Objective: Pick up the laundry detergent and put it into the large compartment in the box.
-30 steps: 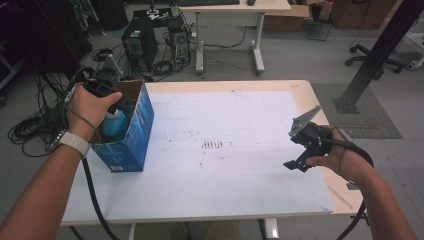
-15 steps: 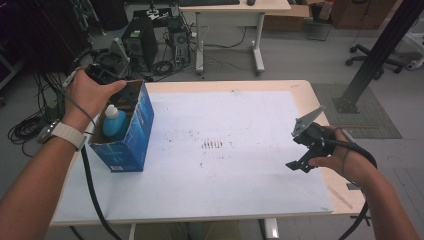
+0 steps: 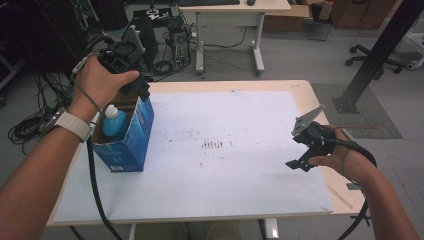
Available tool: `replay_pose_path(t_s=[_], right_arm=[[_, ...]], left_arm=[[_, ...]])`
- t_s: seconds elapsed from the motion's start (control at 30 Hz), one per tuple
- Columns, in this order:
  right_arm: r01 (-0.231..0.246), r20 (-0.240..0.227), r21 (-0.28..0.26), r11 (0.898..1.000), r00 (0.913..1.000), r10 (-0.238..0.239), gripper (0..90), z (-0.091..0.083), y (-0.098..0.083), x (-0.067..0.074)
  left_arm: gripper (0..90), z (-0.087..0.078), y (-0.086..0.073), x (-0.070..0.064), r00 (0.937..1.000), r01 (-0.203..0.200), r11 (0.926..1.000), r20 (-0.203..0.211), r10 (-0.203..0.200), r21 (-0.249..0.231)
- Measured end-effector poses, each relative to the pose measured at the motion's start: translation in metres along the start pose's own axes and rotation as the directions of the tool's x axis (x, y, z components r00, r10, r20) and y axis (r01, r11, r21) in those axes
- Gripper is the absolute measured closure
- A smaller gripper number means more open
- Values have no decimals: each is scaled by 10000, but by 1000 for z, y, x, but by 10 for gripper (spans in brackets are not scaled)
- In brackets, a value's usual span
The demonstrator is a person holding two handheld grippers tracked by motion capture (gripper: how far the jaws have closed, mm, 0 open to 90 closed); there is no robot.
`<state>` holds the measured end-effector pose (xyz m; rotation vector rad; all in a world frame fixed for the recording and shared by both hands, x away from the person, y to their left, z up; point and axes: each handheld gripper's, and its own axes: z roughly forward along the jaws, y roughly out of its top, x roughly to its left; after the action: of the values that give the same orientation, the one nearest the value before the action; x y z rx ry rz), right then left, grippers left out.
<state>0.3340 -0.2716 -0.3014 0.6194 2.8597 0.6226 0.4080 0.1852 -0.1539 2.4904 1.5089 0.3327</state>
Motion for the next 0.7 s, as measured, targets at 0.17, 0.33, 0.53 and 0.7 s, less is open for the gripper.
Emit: replay_pose_path(t_s=[0.17,0.33,0.53,0.7], right_arm=[[-7,18,27,10000,10000,7,106,-1,0,0],[-5,17,12,10000,10000,5,106,-1,1,0],[-18,20,53,10000,10000,18,106,-2,2,-1],[-50,14,58,10000,10000,50,106,-1,1,-1]], left_arm=[[118,-4,5,-9,9996,-250,9997,135,250,15],[117,-7,11,-16,9984,-492,9988,292,491,24],[115,-9,16,-22,9962,-737,9973,457,738,-47],[122,-10,20,-28,9918,-1139,9935,577,1137,-5]])
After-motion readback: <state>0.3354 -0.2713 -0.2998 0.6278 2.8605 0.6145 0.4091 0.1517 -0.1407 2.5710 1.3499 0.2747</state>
